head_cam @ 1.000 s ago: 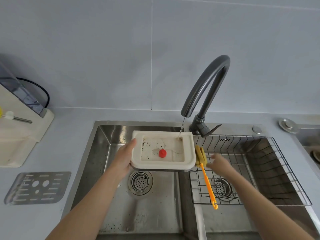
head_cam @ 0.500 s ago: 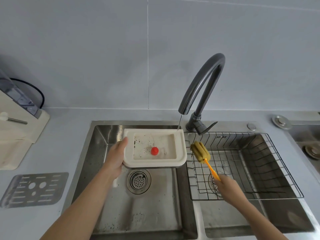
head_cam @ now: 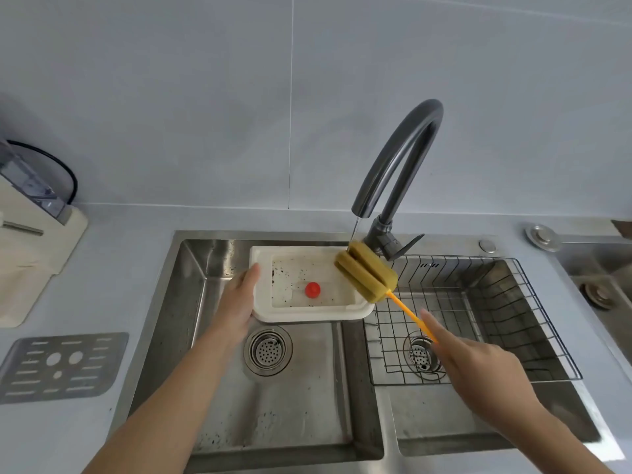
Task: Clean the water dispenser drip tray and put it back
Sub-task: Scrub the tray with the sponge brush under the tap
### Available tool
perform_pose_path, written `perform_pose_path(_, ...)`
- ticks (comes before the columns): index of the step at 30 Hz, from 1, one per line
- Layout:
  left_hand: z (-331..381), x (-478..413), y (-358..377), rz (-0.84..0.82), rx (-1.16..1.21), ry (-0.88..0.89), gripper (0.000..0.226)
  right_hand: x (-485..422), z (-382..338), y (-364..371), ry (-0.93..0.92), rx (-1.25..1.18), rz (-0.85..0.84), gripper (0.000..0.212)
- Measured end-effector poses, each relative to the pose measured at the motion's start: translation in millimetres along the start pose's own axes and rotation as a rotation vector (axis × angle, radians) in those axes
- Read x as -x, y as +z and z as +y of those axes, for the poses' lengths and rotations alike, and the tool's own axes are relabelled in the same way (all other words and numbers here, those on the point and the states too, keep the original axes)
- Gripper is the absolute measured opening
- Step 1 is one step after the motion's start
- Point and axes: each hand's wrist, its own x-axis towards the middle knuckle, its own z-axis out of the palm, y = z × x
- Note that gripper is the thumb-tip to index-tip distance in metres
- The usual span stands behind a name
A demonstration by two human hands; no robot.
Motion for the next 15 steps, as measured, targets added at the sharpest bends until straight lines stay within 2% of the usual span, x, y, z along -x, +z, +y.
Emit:
perform_pose_path(2, 0, 1, 6, -0.005, 0.025, 0.014, 0.028, -2, -8, -1, -0.012, 0.085, -0.001, 0.094)
perform_pose_path(8, -5, -4, 13, -0.02, 0.063, 0.024, 0.014, 13, -19, -9, -0.047, 0.208, 0.096, 0.085)
perform_pose_path(9, -5, -5, 15, -0.029, 0.074, 0.027, 0.013, 15, -22, -15, -0.055, 0.208, 0.028, 0.085)
perform_pose_path(11, -4, -6, 20, -0.036, 0.094, 0.029, 0.014, 18, -28, -32, 0.03, 0.204, -0.21, 0.08)
perform_pose_path(13, -6, -9, 23, -0.035, 0.106, 0.008, 0.013, 19, -24, -36, 0.088, 0.255, -0.085, 0.067)
perform_pose_path(15, -8, -10, 24, -0.041, 0.122, -0.029, 0.017, 16, -20, -41, 0.112, 0.292, -0.11, 0.059)
